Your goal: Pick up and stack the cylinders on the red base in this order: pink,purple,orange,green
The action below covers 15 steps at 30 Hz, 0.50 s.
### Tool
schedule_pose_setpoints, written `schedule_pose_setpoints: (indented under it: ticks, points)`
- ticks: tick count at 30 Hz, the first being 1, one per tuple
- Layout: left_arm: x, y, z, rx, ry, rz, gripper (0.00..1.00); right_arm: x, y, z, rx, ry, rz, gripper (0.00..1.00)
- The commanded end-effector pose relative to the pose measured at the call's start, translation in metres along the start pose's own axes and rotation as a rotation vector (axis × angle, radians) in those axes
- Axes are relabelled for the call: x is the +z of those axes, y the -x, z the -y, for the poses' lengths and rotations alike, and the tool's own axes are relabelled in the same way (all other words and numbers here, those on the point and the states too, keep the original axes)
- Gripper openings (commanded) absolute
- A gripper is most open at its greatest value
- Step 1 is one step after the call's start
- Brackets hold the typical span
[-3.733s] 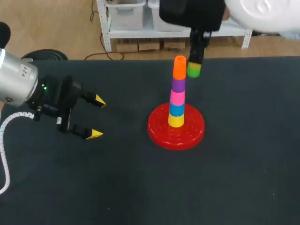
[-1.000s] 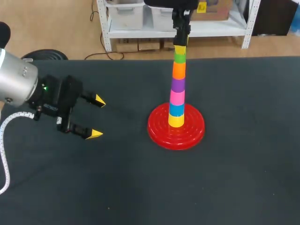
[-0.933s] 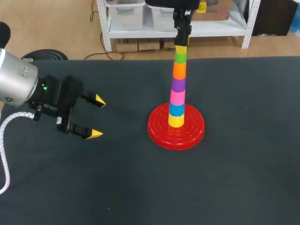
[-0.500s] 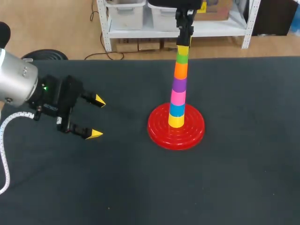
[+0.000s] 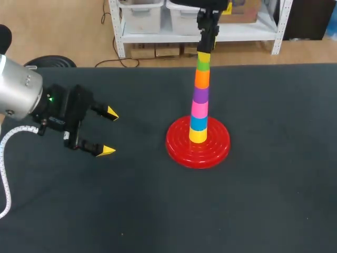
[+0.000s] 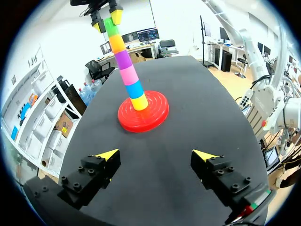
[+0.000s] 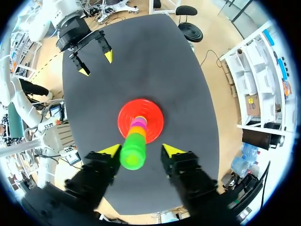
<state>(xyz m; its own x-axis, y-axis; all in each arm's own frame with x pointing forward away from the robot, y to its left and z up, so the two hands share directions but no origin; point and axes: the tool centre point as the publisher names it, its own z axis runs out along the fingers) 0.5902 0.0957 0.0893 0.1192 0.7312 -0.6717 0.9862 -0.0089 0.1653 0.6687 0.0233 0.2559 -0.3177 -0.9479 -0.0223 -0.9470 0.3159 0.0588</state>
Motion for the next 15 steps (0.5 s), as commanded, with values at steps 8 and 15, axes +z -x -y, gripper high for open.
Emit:
schedule_pose_setpoints:
  ticks: [8,15]
  points:
    - [0.000,-0.001,-0.001,0.002,-0.001,0.002,1.00,0.002,-0.058,-0.035,0.073,-0.112,0.301,1.00]
    - [0.000,-0.001,-0.001,0.002,-0.001,0.002,1.00,0.023,-0.079,-0.040,0.133,-0.131,0.442,1.00]
